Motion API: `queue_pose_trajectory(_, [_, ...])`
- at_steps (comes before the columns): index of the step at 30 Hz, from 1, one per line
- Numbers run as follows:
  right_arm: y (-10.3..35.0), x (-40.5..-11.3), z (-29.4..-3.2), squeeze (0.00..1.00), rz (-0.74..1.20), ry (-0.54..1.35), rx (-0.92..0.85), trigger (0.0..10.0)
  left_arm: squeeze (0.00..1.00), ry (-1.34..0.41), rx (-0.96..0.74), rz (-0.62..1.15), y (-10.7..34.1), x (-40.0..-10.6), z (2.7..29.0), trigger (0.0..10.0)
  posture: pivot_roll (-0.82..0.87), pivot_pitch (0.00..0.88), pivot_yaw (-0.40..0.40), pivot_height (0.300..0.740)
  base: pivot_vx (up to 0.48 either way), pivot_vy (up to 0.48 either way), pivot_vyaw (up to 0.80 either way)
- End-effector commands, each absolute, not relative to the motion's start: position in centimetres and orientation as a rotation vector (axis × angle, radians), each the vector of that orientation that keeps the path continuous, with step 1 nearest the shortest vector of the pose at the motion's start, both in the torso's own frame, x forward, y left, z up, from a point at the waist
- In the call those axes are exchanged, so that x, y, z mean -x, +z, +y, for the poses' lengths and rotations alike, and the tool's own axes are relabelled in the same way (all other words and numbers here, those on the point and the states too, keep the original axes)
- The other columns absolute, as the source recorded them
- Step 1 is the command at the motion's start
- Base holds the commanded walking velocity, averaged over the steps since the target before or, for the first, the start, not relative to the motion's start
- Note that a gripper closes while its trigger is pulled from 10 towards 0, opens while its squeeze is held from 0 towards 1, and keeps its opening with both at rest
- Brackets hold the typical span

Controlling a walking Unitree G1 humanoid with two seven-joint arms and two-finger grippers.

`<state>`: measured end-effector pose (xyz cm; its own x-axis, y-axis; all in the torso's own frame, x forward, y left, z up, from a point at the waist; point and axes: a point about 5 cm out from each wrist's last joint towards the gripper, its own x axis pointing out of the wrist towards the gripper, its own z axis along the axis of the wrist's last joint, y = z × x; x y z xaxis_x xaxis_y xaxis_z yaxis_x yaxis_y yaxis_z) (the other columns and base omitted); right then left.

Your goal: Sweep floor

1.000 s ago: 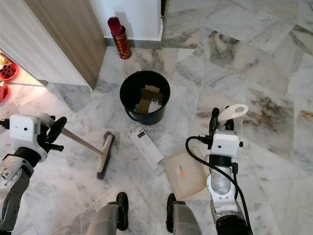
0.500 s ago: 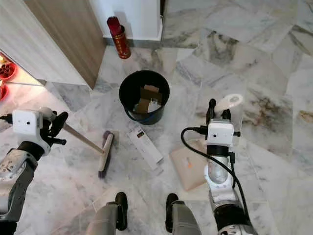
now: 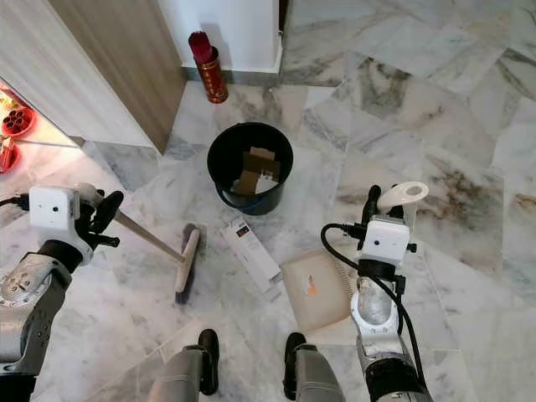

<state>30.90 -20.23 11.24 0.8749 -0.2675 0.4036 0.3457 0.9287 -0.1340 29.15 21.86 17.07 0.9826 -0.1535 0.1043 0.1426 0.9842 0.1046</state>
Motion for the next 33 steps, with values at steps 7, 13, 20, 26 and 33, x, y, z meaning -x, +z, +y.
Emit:
queue_pose_trajectory(7, [9.3, -29.5, -21.8, 0.0, -0.308, -0.412, 0.243, 10.0, 0.0, -0.18, -0.058, -0.079, 16.3, -29.0, 21.9, 10.0, 0.22, 0.349, 0.076, 0.74, 0.0, 0.0, 0.0])
queue_pose_trajectory(13, [9.3, -29.4, -21.6, 0.0, -0.324, -0.412, 0.245, 10.0, 0.0, -0.198, -0.05, -0.038, 15.8, -28.7, 21.9, 10.0, 0.22, 0.358, 0.082, 0.74, 0.0, 0.0, 0.0])
queue_pose_trajectory(20, [9.2, -29.4, -21.6, 0.0, -0.323, -0.418, 0.249, 10.0, 0.0, -0.537, -0.032, 0.228, 13.3, -26.8, 19.2, 10.0, 0.23, 0.358, 0.084, 0.74, 0.0, 0.0, 0.0])
queue_pose_trajectory(26, [9.2, -29.3, -21.6, 0.0, -0.324, -0.424, 0.248, 10.0, 0.0, -0.696, -0.053, 0.326, 13.0, -25.3, 18.4, 10.0, 0.23, 0.357, 0.084, 0.74, 0.0, 0.0, 0.0])
queue_pose_trajectory(33, [9.3, -29.5, -21.6, 0.0, -0.323, -0.431, 0.248, 10.0, 0.0, -0.834, -0.04, 0.357, 14.5, -24.6, 17.8, 10.0, 0.24, 0.349, 0.087, 0.74, 0.0, 0.0, 0.0])
